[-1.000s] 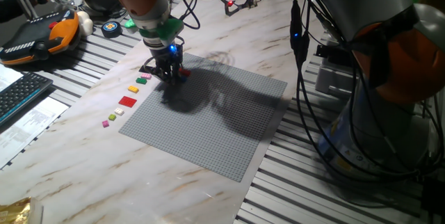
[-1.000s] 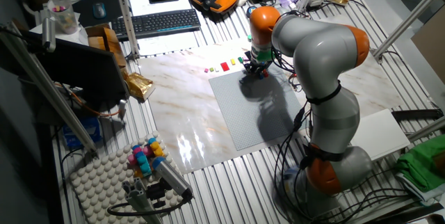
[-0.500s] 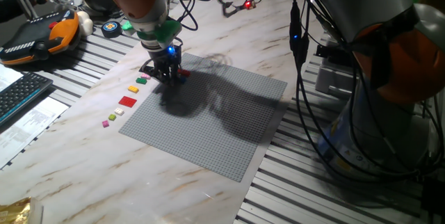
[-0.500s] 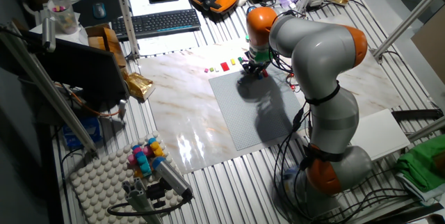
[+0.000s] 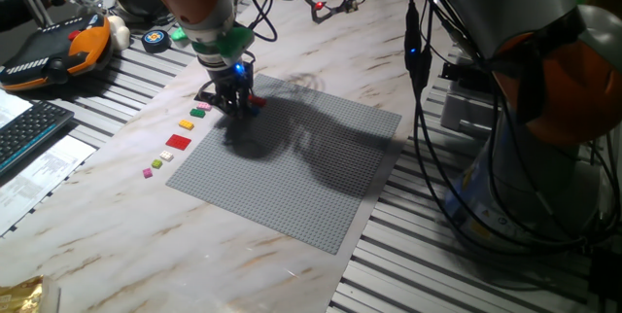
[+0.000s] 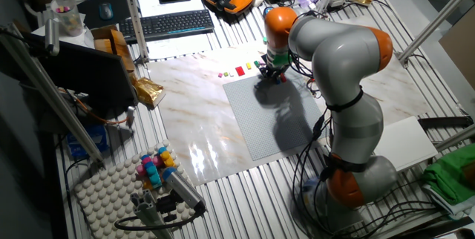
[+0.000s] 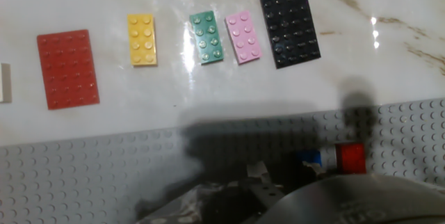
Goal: Stack small Lego blocks one on top of the other
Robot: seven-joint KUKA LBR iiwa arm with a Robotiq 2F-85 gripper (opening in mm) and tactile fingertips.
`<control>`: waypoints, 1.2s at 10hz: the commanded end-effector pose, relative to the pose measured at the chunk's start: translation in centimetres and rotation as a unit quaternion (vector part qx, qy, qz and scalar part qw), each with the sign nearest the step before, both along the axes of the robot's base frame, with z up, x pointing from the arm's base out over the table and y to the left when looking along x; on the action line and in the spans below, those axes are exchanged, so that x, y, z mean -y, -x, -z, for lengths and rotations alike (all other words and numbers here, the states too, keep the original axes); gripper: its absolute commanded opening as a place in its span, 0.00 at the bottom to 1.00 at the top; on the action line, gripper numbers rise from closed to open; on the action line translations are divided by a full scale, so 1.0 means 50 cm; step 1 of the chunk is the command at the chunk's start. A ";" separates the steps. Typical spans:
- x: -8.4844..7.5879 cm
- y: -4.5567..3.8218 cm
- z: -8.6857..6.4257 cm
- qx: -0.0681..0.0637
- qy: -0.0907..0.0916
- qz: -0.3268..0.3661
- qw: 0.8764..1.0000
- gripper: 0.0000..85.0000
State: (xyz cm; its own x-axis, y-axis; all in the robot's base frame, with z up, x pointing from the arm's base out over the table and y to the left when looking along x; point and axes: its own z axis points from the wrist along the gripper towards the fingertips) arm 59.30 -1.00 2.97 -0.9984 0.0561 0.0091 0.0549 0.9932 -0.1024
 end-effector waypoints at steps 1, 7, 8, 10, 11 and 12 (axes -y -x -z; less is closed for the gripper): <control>-0.002 0.001 0.003 -0.001 -0.002 0.000 1.000 0.37; -0.004 0.011 0.010 0.001 -0.003 0.001 1.000 0.37; -0.003 0.014 0.011 0.003 -0.003 0.001 1.000 0.37; 0.000 0.015 0.015 0.005 -0.004 -0.001 1.000 0.37; 0.000 0.015 0.015 0.005 -0.004 -0.001 1.000 0.37; -0.001 0.014 0.012 0.004 -0.004 0.000 1.000 0.37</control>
